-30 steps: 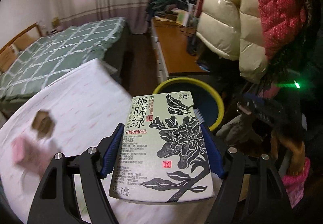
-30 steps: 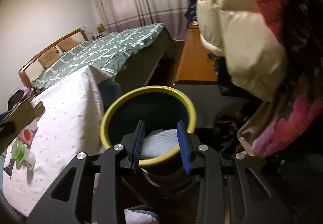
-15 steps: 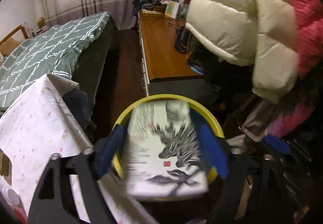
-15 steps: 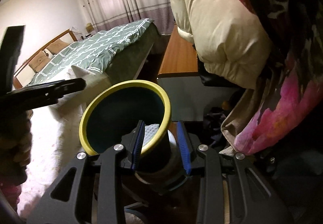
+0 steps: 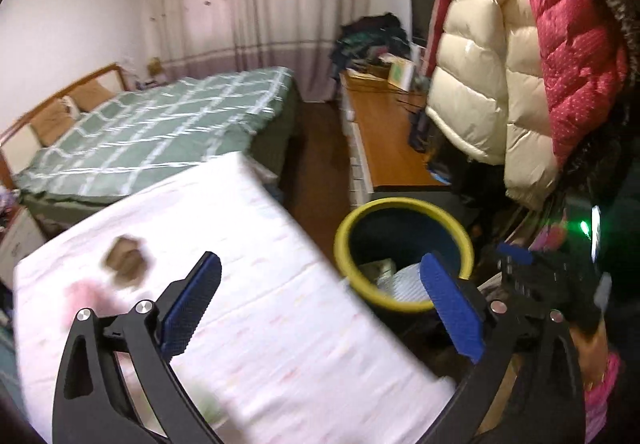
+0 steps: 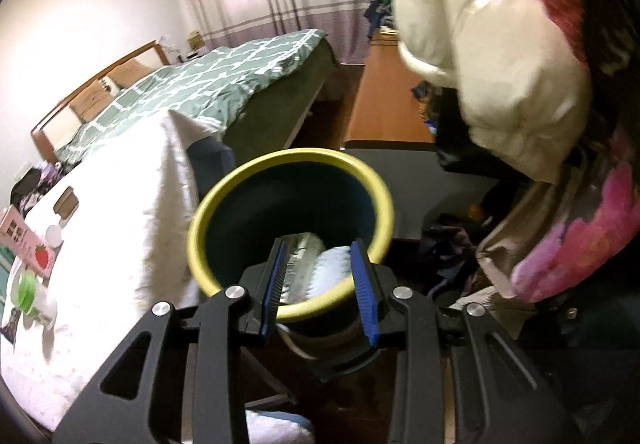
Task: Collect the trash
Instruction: 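Move the right gripper back to the table toward the white tube, then grasp the blue-capped white tube with the right gripper, then carry the tube over the bin and open the right gripper, then lower the left gripper onto the white plastic bowl and grasp its rim, then carry the bowl over the bin and open the left gripper, then move the right gripper to the green-lidded clear cup and grasp it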
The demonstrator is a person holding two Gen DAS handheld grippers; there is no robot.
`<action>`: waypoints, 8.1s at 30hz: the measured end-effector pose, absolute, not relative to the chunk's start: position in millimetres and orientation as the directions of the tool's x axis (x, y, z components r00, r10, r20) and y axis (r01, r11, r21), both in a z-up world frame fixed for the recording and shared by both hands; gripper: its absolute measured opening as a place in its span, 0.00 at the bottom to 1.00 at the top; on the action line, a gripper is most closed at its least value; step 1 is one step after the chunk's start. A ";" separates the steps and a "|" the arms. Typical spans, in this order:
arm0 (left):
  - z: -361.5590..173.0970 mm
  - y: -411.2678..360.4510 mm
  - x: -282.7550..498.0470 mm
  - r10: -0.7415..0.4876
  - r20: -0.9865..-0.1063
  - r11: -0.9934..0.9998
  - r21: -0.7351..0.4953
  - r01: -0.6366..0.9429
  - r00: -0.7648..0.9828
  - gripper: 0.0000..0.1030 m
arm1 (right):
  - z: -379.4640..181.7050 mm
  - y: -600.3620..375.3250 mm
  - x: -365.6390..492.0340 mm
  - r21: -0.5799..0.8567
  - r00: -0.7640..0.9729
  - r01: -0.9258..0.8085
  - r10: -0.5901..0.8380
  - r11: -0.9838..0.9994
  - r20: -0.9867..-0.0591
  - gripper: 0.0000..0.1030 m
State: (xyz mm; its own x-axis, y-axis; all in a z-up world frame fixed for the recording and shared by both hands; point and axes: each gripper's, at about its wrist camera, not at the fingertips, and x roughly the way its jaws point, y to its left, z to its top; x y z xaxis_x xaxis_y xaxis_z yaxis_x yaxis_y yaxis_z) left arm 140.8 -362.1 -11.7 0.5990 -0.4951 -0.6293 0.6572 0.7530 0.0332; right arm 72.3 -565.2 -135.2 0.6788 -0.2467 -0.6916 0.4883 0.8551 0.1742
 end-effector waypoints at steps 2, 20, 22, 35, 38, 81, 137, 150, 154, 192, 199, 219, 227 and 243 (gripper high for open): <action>-2.7 -318.2 128.1 -0.455 -0.615 0.787 0.059 0.614 0.643 0.95 | -130.5 -551.4 78.8 0.167 0.684 0.469 -0.237 0.867 -0.690 0.31; 17.8 -25.2 50.0 -0.058 -0.487 0.988 0.095 0.119 0.872 0.95 | -62.3 -338.9 120.4 0.110 0.778 0.108 -0.015 0.988 -0.628 0.31; 16.8 -15.2 47.1 -0.037 -0.482 0.991 0.095 0.094 0.875 0.95 | -58.8 -303.1 124.8 0.101 0.776 0.029 0.041 0.994 -0.629 0.31; 15.0 19.2 26.7 0.001 -0.451 0.995 0.090 0.044 0.892 0.95 | -65.0 -139.7 175.2 0.282 0.666 -0.207 0.346 0.937 -0.661 0.39; 19.2 30.3 20.6 0.038 -0.434 0.996 0.093 0.003 0.900 0.95 | -72.3 -107.8 185.1 0.298 0.650 -0.217 0.366 0.930 -0.666 0.41; -8.8 50.9 36.2 0.009 -0.512 0.999 0.039 0.012 0.859 0.95 | -141.6 -59.0 219.8 0.159 0.531 -0.260 0.278 0.953 -0.801 0.33; -58.9 -163.2 132.3 -0.204 -0.667 0.940 0.071 0.334 0.717 0.95 | -173.1 -562.0 199.0 0.101 0.541 0.488 -0.210 0.867 -0.814 0.44; -76.4 -170.4 162.8 -0.195 -0.688 0.937 0.081 0.340 0.700 0.95 | -161.3 -557.3 176.5 0.130 0.593 0.455 -0.190 0.881 -0.782 0.50; -92.7 -155.1 175.8 -0.171 -0.712 0.953 0.055 0.297 0.681 0.95 | -158.4 -551.8 175.6 0.142 0.608 0.439 -0.177 0.887 -0.774 0.52; -147.1 -132.8 239.2 -0.128 -0.768 0.984 -0.020 0.176 0.627 0.76 | -152.7 -522.0 175.2 0.177 0.637 0.370 -0.111 0.912 -0.763 0.53; -99.6 -135.2 186.7 -0.152 -0.735 0.971 0.015 0.240 0.661 0.76 | -148.6 -521.6 162.1 0.181 0.648 0.372 -0.115 0.910 -0.753 0.53; -55.1 -366.7 164.0 -0.516 -0.738 0.714 -0.090 0.694 0.435 0.76 | -146.9 -574.7 88.7 0.184 0.654 0.482 -0.213 0.857 -0.726 0.53; -93.2 -494.1 193.5 -0.530 -0.785 0.626 -0.105 0.773 0.322 0.76 | -154.1 -604.2 61.8 0.183 0.626 0.545 -0.251 0.818 -0.739 0.53; -83.5 -510.1 188.1 -0.549 -0.740 0.661 -0.101 0.744 0.387 0.92 | -172.9 -616.7 58.1 0.209 0.608 0.560 -0.226 0.802 -0.761 0.53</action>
